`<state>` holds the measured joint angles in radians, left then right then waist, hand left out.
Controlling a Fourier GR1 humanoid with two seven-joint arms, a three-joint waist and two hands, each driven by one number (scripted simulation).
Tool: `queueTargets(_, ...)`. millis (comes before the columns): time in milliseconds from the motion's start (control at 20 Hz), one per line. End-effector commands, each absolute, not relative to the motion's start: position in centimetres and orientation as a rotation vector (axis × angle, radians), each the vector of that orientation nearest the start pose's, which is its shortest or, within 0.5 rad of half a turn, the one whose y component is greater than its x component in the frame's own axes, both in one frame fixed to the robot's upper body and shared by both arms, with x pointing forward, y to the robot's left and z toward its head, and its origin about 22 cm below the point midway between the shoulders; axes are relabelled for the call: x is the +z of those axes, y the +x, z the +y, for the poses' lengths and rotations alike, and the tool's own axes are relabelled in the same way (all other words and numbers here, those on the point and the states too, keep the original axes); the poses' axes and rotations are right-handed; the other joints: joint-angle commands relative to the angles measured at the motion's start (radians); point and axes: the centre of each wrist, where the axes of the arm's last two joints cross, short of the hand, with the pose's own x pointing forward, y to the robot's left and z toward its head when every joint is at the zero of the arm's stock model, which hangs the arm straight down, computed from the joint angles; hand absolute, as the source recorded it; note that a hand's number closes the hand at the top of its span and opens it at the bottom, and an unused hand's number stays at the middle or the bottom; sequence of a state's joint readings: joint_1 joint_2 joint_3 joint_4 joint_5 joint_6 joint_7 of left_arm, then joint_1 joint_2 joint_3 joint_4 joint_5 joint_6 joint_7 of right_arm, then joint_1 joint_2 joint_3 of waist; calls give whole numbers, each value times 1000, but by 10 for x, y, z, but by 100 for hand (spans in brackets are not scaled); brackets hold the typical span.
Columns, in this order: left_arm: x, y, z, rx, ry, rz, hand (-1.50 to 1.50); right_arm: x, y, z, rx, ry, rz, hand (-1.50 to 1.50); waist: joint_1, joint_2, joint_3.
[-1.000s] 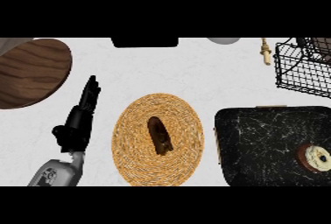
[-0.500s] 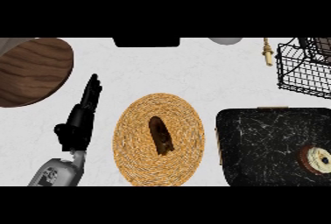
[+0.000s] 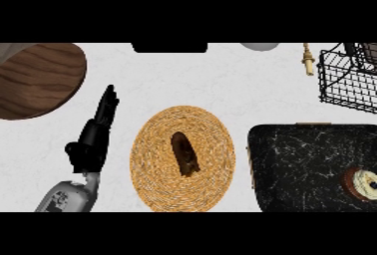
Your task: Pick the cupcake from the tray and place it in the tiered basket
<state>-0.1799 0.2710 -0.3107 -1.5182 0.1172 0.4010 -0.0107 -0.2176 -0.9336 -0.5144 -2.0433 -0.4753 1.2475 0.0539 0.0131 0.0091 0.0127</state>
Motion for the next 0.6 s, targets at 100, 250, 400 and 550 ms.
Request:
queueTargets(100,31,276,202,-104,164,-1662,0,321,184,-361,1925,82,-1512,-150,-1,1,1)
queueTargets(250,32,274,194,-111,162,-1685,0,321,179,-355,1945,25,-1501,-150,3,-1,1)
queueTargets(400,25,275,206,-101,170,-1666,0,321,178,-354,1951,17,-1508,-150,9,6,1)
queueTargets(550,31,275,205,-119,168,-1686,0,319,174,-341,1992,17,-1525,-150,23,3,3)
